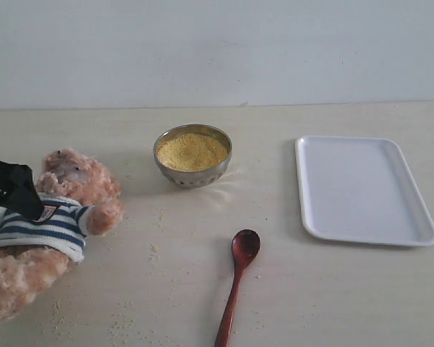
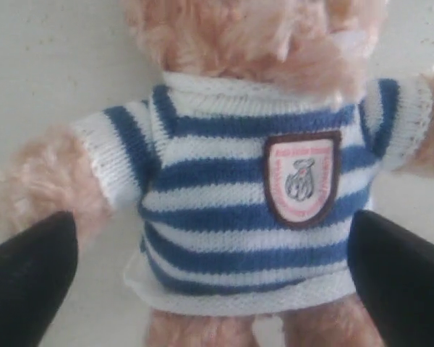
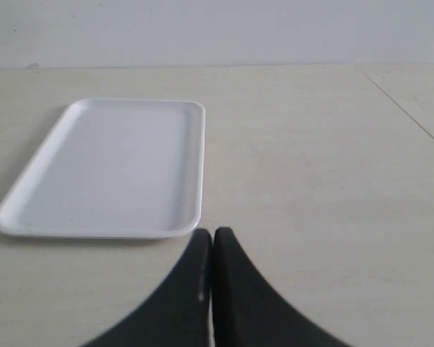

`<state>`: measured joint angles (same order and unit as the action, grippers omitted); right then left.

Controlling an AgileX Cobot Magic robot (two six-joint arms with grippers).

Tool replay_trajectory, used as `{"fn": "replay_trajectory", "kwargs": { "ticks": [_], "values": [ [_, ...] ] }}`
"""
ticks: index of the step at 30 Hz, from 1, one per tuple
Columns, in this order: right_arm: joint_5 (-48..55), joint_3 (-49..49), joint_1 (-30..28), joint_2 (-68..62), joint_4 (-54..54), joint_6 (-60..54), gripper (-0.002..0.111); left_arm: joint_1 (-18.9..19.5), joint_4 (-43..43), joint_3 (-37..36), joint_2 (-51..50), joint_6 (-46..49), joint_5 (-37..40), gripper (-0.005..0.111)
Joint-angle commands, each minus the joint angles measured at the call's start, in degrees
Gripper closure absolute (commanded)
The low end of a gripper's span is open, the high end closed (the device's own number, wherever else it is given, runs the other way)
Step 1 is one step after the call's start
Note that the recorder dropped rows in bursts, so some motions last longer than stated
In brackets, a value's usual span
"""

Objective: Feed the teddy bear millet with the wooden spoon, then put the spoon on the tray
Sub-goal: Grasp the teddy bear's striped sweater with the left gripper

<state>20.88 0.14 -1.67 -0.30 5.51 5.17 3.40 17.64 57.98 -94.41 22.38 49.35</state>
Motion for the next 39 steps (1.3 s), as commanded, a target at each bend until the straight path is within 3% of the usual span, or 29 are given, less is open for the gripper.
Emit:
{"fn": "replay_trajectory", "kwargs": {
  "ticks": [1, 9, 17, 28, 34, 39],
  "values": [
    [-0.1, -0.1, 0.2, 0.3, 0.1, -0.1, 0.108, 0.0, 2.6, 0.4, 0.0, -1.9, -1.1, -0.002],
    [-0.1, -0.1, 0.2, 0.3, 0.1, -0.1, 0.108, 0.0, 2.3, 0.4, 0.0, -1.8, 4.9, -0.002],
    [-0.1, -0.1, 0.2, 0.3, 0.1, -0.1, 0.108, 0.0, -7.1, 0.4, 0.0, -6.0, 7.6, -0.002],
    [-0.1, -0.1, 0.2, 0.3, 0.1, -0.1, 0.108, 0.0, 3.1, -6.4, -0.3, -5.6, -12.3, -0.002],
    [-0.1, -0.1, 0.2, 0.3, 0.1, -0.1, 0.108, 0.0, 3.2, -8.7, -0.3, -6.8, -12.8, -0.002],
    [-0.1, -0.1, 0.2, 0.3, 0.1, -0.1, 0.108, 0.0, 11.4, -11.8, -0.3, -7.0, -14.6, -0.002]
  ]
}}
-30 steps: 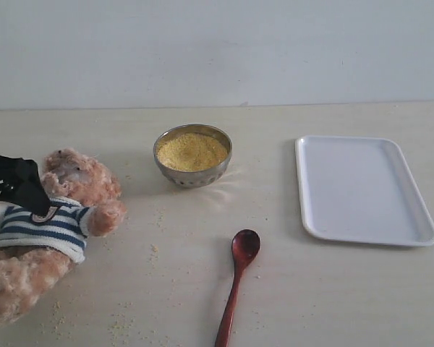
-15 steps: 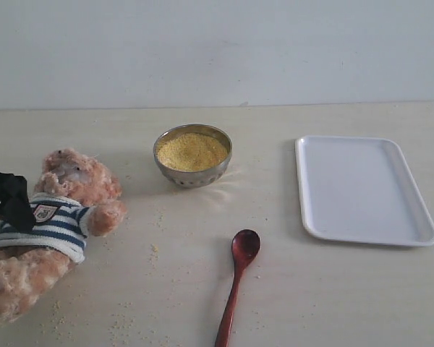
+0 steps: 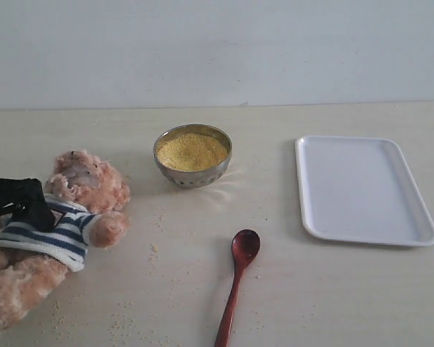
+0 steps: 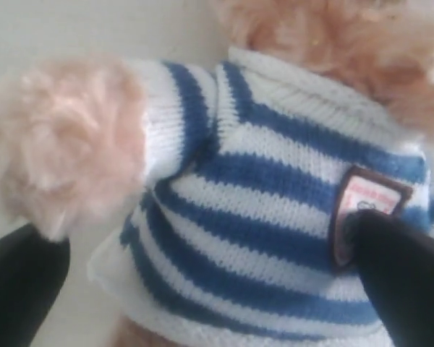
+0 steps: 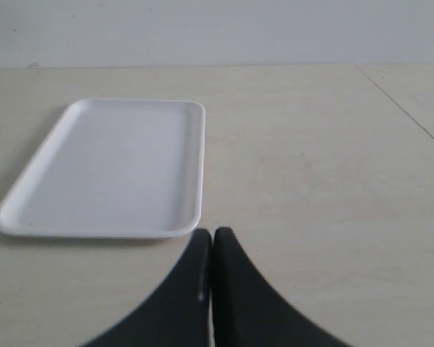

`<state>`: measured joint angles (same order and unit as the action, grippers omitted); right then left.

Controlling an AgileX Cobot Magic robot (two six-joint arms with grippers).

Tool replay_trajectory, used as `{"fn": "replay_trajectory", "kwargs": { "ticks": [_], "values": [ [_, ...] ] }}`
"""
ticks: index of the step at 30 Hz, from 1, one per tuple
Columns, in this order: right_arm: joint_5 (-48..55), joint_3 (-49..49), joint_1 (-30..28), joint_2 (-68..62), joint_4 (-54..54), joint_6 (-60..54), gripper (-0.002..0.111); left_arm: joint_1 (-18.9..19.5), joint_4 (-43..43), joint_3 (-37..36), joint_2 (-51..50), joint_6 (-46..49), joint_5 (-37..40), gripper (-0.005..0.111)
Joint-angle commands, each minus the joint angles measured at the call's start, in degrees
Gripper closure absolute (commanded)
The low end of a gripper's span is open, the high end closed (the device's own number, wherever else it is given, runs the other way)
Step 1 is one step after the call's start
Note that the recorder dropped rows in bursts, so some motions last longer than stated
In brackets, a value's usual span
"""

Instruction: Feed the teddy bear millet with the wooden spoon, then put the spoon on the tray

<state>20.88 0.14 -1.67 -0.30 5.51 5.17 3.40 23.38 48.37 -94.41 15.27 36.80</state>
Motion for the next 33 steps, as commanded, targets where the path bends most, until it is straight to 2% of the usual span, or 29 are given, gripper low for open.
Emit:
{"fn": "replay_trajectory", "kwargs": {
  "ticks": [1, 7, 14, 25, 28, 30, 33],
  "values": [
    [-0.1, -0.1, 0.2, 0.3, 0.1, -0.1, 0.108, 0.0, 8.4, -2.8, -0.3, 1.4, -3.4, -0.002],
    [-0.1, -0.1, 0.2, 0.3, 0.1, -0.1, 0.108, 0.0, 22.6, -4.0, -0.3, 11.2, -8.3, -0.002],
    [-0.1, -0.1, 0.2, 0.3, 0.1, -0.1, 0.108, 0.0, 37.4, -4.0, -2.8, 20.6, -10.3, -0.002],
    [-0.1, -0.1, 0.2, 0.3, 0.1, -0.1, 0.108, 0.0, 38.9, -4.0, -8.2, 22.0, -10.3, -0.001],
    [-0.1, -0.1, 0.2, 0.3, 0.1, -0.1, 0.108, 0.0, 38.9, -4.0, -8.2, 24.4, -9.9, 0.011],
    [-0.1, -0.1, 0.2, 0.3, 0.1, -0.1, 0.108, 0.0, 39.5, -4.0, -8.2, 27.9, -9.4, 0.025],
    [-0.1, -0.1, 0.2, 0.3, 0.1, -0.1, 0.108, 0.0, 45.2, -4.0, -8.2, 30.9, -9.6, 0.051]
  ]
}}
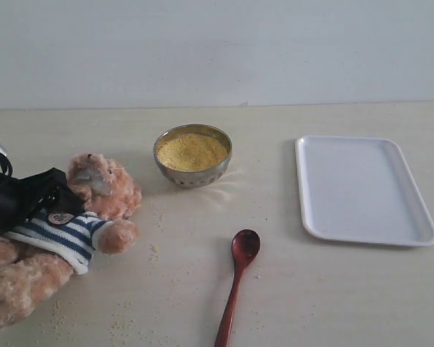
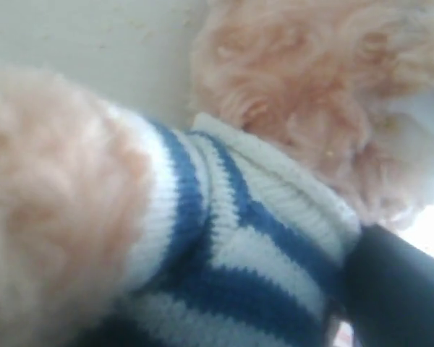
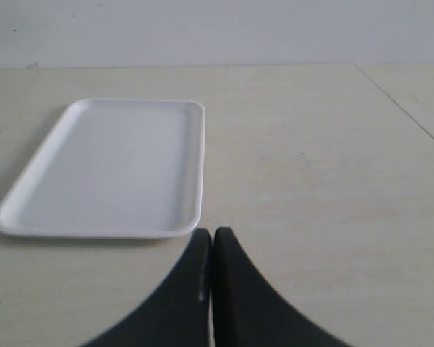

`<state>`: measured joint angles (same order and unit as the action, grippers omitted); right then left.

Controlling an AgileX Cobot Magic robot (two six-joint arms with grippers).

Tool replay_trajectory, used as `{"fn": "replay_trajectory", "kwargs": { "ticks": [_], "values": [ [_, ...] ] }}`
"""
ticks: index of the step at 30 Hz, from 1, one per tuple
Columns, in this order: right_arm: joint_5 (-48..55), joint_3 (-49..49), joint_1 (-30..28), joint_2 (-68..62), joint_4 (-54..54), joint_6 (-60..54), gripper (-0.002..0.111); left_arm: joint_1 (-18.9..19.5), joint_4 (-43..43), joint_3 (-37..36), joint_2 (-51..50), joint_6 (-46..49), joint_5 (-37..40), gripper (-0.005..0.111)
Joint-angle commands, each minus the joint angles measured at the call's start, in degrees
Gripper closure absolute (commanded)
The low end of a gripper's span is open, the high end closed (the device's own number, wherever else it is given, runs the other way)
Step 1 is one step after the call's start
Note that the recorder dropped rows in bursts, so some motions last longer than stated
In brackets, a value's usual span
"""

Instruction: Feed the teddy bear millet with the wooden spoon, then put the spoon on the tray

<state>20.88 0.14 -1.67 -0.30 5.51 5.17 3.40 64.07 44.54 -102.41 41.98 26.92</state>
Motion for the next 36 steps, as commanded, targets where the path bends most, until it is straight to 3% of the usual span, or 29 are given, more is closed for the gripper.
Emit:
{"fn": "replay_trajectory", "kwargs": {
  "ticks": [1, 5, 8, 33, 36],
  "values": [
    [-0.1, -0.1, 0.2, 0.3, 0.1, -0.1, 0.108, 0.0, 6.5, -0.2, -0.2, 4.1, 0.0, 0.059],
    [-0.1, -0.1, 0.2, 0.3, 0.1, -0.1, 0.108, 0.0, 12.9, -0.2, -0.2, 4.1, 0.0, 0.087],
    [-0.1, -0.1, 0.2, 0.3, 0.1, -0.1, 0.108, 0.0, 13.1, -0.2, -0.2, 4.1, 0.0, 0.102],
    [-0.1, -0.1, 0.2, 0.3, 0.1, -0.1, 0.108, 0.0, 13.1, -0.2, -0.2, 11.0, 1.1, 0.102],
    [-0.1, -0.1, 0.2, 0.3, 0.1, -0.1, 0.108, 0.0, 13.1, -0.2, -0.2, 15.9, 1.2, 0.102]
  ]
}}
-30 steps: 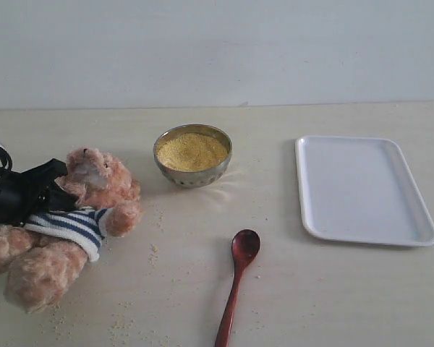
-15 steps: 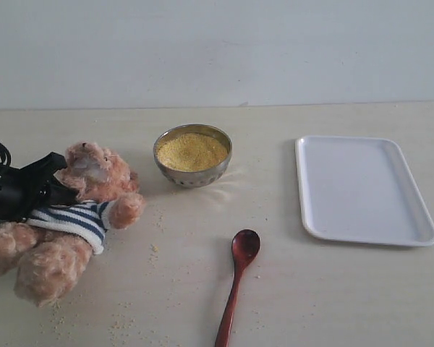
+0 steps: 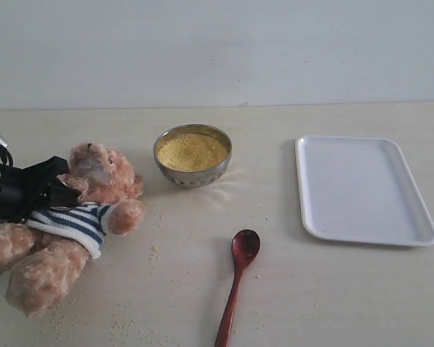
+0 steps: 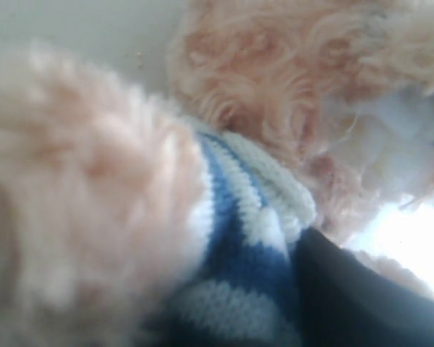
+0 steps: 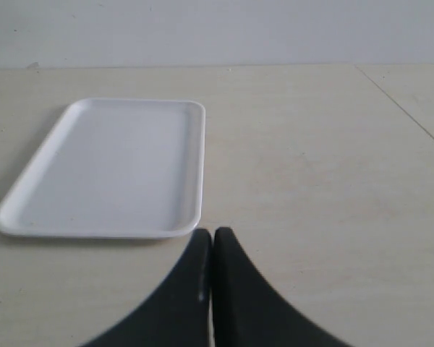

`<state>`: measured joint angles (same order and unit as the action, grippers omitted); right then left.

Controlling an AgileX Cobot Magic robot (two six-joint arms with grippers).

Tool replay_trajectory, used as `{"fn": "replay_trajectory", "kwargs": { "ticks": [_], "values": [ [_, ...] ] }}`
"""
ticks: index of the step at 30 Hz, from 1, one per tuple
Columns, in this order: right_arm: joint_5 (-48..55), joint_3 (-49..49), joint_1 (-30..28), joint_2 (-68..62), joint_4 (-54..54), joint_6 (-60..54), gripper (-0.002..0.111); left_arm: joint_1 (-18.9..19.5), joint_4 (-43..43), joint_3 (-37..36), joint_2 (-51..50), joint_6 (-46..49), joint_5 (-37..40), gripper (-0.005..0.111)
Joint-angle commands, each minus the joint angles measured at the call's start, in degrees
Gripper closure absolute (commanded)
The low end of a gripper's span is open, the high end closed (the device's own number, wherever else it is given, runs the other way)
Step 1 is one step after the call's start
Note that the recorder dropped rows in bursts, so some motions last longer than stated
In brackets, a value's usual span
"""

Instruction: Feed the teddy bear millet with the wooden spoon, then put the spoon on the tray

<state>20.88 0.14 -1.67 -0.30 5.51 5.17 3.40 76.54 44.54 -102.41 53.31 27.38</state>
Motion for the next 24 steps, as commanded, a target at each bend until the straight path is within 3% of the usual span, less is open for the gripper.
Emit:
{"fn": "replay_trajectory", "kwargs": {
  "ticks": [1, 8, 11, 15, 18, 24],
  "values": [
    [-0.1, -0.1, 0.2, 0.3, 0.1, -0.1, 0.108, 0.0, 0.6, -0.2, -0.2, 6.0, 0.9, 0.102],
    [-0.1, -0.1, 0.2, 0.3, 0.1, -0.1, 0.108, 0.0, 8.0, -0.1, 4.1, 20.4, 7.0, 0.102],
    [-0.1, -0.1, 0.2, 0.3, 0.1, -0.1, 0.108, 0.0, 11.6, -1.4, 9.9, 14.7, 5.0, 0.102],
    [-0.1, -0.1, 0.2, 0.3, 0.1, -0.1, 0.108, 0.0, 22.2, -7.3, 17.2, 9.7, -5.6, 0.102],
    [-0.1, -0.1, 0.2, 0.3, 0.1, -0.1, 0.108, 0.0, 23.4, -11.1, 21.2, 6.8, -8.7, 0.102],
    [-0.1, -0.1, 0.2, 0.3, 0.1, -0.1, 0.108, 0.0, 23.4, -13.4, 24.1, 4.2, 3.3, 0.102]
  ]
}}
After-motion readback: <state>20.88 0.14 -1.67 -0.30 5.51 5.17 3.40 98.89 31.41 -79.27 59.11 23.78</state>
